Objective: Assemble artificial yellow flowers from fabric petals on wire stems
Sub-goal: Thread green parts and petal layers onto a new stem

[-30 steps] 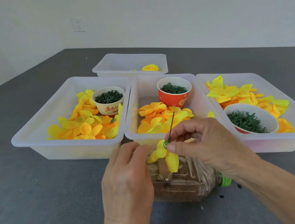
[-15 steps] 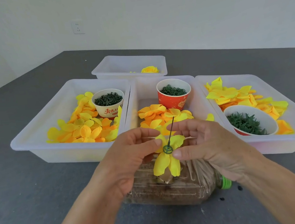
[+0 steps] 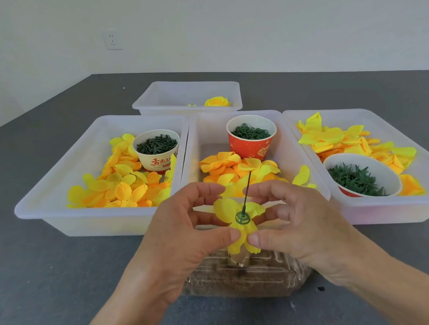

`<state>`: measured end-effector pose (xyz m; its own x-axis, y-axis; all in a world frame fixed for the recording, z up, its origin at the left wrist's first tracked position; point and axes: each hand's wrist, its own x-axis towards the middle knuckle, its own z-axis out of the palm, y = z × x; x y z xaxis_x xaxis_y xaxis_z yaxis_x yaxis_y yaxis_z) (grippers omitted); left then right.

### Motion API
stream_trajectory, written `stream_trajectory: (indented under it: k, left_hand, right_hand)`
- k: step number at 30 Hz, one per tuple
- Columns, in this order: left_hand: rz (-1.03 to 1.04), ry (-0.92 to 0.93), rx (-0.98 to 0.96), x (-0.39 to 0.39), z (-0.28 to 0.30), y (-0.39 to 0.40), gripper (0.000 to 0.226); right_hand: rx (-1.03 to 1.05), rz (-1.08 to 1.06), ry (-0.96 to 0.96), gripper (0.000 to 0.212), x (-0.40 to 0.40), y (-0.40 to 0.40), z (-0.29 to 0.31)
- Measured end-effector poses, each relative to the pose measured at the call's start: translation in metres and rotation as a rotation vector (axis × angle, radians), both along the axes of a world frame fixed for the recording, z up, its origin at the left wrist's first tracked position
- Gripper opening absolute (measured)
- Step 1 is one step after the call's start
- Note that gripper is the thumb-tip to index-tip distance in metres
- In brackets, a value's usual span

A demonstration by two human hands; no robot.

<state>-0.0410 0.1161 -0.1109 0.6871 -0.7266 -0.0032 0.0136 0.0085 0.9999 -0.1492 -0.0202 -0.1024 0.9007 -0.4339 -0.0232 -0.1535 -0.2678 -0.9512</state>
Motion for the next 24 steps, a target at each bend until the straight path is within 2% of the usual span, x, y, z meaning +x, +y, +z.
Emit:
stream_trajectory:
  k: [3, 7, 11, 16, 19, 24]
  left_hand:
    - [0.017, -0.037, 0.036, -0.002, 0.002, -0.003, 0.057]
    - [0.015, -0.003, 0.033, -0.002, 0.001, -0.003, 0.061]
    - [0.036, -0.105, 0.108, -0.005, 0.0, -0.005, 0.065]
    - [0.019, -0.161, 0.124, -0.004, 0.0, -0.003, 0.046]
    - [0.035, -0.147, 0.141, -0.004, 0.003, -0.003, 0.038]
    - [0.069, -0.168, 0.183, -0.001, 0.004, -0.005, 0.029]
  right_hand:
    - [-0.007, -0.001, 0.018, 0.059, 0.001, 0.002, 0.001]
    - [0.082, -0.025, -0.006, 0.059, 0.001, -0.001, 0.003]
    - [0.201, 0.031, -0.031, 0.047, -0.003, -0.006, 0.006]
    - [-0.093, -0.026, -0.062, 0.021, 0.002, -0.003, 0.001]
    - [-0.181, -0.065, -0.095, 0.025, 0.005, -0.003, -0.002]
    - [-0.208, -0.035, -0.085, 0.026, 0.01, -0.005, -0.003]
